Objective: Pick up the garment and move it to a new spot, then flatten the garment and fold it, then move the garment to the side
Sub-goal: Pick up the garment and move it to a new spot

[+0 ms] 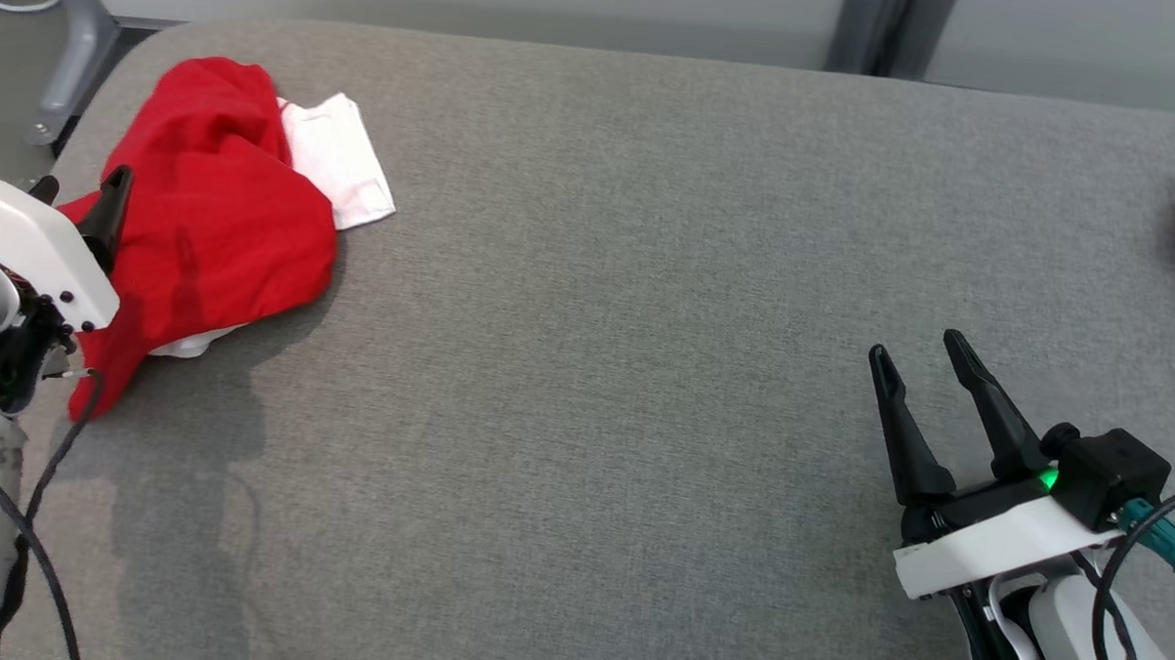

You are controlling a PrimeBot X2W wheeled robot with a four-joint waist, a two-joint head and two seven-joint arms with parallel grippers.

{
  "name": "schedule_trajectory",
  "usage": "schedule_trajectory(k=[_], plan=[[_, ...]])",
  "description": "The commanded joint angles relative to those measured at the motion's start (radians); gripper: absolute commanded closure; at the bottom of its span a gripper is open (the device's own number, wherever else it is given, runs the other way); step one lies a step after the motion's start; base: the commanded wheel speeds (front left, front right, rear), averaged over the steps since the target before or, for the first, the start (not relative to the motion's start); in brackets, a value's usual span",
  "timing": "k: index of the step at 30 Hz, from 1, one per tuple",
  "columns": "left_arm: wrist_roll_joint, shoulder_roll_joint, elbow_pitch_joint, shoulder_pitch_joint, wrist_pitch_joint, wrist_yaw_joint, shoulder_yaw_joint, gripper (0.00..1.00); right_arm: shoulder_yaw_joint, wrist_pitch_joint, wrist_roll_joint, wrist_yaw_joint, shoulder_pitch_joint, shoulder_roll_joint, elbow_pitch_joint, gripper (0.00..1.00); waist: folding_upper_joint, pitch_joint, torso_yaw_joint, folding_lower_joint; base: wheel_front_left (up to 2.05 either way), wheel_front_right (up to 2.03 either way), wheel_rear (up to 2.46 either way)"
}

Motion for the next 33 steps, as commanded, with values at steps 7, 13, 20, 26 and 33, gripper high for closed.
schedule_trajectory(k=[7, 13, 20, 26, 33], plan=[[-0.108, 0.092, 0.138, -0.097, 0.218, -0.001, -0.049, 0.00, 0.018, -0.005, -0.002, 0.000, -0.053, 0.000, -0.011, 0.00, 0.0000, 0.110, -0.129, 0.0000, 0.00, 0.00, 0.00], [-0.134, 0.159, 0.263, -0.116, 0.385, 0.002, -0.073, 0.00, 0.016, -0.005, -0.001, 0.000, -0.070, 0.009, -0.013, 0.00, 0.0000, 0.144, -0.196, 0.0000, 0.00, 0.00, 0.00], [-0.150, 0.171, 0.353, -0.120, 0.472, 0.018, -0.079, 0.76, 0.011, -0.005, 0.002, 0.000, -0.077, 0.012, -0.019, 0.00, 0.0000, 0.168, -0.235, 0.0000, 0.00, 0.00, 0.00], [-0.148, 0.164, 0.352, -0.124, 0.466, 0.012, -0.095, 1.00, 0.008, -0.005, -0.004, 0.000, -0.081, 0.019, -0.011, 0.00, 0.0000, 0.166, -0.228, 0.0000, 0.00, 0.00, 0.00], [-0.145, 0.176, 0.329, -0.126, 0.450, 0.008, -0.111, 1.00, 0.017, -0.005, -0.002, 0.000, -0.080, 0.026, -0.001, 0.00, 0.0000, 0.132, -0.215, 0.0000, 0.00, 0.00, 0.00]])
